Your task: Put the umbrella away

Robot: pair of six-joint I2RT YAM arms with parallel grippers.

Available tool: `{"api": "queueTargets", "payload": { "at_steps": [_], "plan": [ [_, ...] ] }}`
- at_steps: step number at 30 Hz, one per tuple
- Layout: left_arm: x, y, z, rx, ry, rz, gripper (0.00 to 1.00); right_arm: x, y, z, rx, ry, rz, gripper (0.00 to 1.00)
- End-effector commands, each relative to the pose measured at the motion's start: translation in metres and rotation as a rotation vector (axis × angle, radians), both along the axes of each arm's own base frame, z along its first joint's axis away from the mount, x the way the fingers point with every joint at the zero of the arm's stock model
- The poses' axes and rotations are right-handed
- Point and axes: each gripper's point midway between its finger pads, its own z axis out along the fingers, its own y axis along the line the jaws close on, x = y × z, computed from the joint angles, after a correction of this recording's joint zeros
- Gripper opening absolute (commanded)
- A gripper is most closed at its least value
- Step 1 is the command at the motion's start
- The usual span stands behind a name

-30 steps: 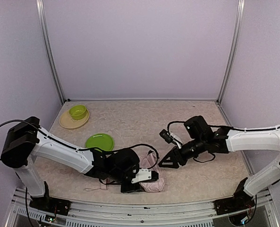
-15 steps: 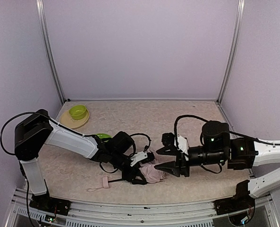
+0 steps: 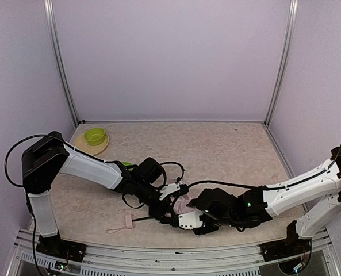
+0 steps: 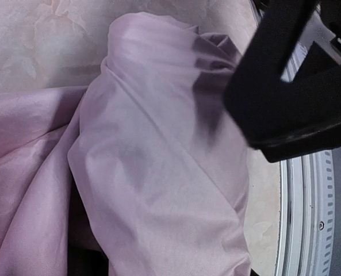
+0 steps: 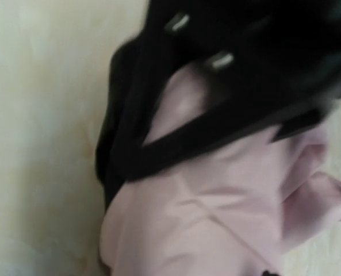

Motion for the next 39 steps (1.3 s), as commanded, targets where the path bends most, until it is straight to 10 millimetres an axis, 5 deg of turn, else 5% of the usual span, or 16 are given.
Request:
{"api": "queueTargets", "payload": {
  "at_steps": [1,6,12,14,16,19,24,26,28,34,39],
  "plan": [
    [-0.031,0.043,-0.055,0.229,0.140,-0.005,0.19,0.017,0.004,-0.003,-0.050,-0.163,0.012,0.71],
    [-0.040,0.042,-0.052,0.216,0.168,-0.044,0.18,0.026,0.007,-0.014,-0.068,-0.206,-0.010,0.74],
    [-0.045,0.040,-0.046,0.189,0.161,-0.068,0.18,0.021,0.006,-0.056,-0.163,-0.132,0.007,0.72],
    [-0.048,0.039,-0.044,0.177,0.167,-0.082,0.18,0.017,0.006,-0.070,-0.189,-0.071,-0.002,0.58],
    [-0.050,0.038,-0.041,0.159,0.169,-0.099,0.19,0.016,0.004,-0.083,-0.226,-0.018,-0.054,0.25],
    [-0.047,0.032,-0.026,0.110,0.127,-0.092,0.32,0.006,0.002,-0.100,-0.284,0.099,-0.132,0.14],
    [0.014,0.022,0.023,-0.041,-0.047,0.148,0.59,-0.019,-0.009,-0.115,-0.333,0.276,-0.220,0.04],
    [0.045,0.029,0.054,-0.133,-0.080,0.284,0.65,-0.025,-0.016,-0.120,-0.362,0.329,-0.265,0.01],
    [0.065,0.041,0.091,-0.251,-0.113,0.386,0.81,-0.028,-0.022,-0.122,-0.381,0.358,-0.307,0.01],
    [0.078,0.087,0.188,-0.525,-0.395,0.596,0.88,-0.040,-0.023,-0.131,-0.383,0.515,-0.342,0.00],
    [0.068,0.116,0.223,-0.596,-0.533,0.664,0.87,-0.043,-0.015,-0.130,-0.354,0.659,-0.353,0.00]
  ]
}}
